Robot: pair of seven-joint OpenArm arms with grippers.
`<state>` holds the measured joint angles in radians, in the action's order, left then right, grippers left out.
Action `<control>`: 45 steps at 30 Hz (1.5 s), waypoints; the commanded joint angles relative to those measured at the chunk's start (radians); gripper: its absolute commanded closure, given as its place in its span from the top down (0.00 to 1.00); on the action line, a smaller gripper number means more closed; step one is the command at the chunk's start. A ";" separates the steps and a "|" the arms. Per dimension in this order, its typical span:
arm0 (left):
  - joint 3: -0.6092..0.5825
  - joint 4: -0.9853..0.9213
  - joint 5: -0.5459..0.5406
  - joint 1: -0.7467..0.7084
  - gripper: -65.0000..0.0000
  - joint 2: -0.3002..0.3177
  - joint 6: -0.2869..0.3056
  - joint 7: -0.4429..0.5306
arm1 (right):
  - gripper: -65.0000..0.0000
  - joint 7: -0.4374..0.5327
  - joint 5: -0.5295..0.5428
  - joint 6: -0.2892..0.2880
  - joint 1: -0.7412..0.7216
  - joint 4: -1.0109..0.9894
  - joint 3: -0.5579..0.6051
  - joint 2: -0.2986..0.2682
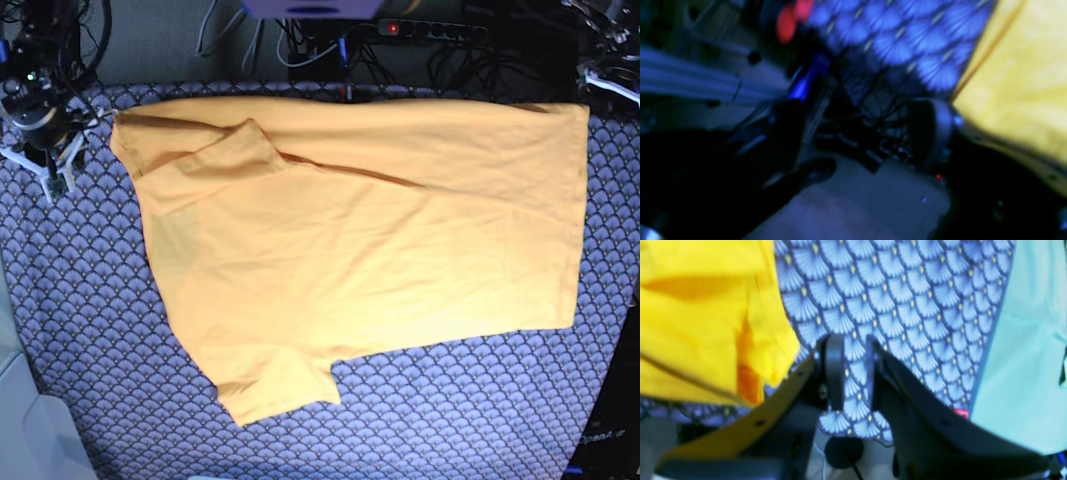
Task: Fold the T-shirt properly
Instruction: 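Release the corners and move the right gripper to the collar fold, then grasp the folded fabric near the collar with the right gripper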
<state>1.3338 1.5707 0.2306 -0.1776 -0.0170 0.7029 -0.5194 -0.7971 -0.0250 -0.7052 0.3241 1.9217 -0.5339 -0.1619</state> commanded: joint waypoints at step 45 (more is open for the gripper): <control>-0.053 -0.005 0.036 0.112 0.83 0.085 -0.005 0.014 | 0.20 -0.308 0.010 0.007 -0.147 0.003 0.151 0.204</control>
<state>1.2804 1.5463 0.2733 -0.0696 0.0498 0.7029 -0.5240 -1.1187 -0.0219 -0.7025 0.1867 1.9099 -0.3840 0.0479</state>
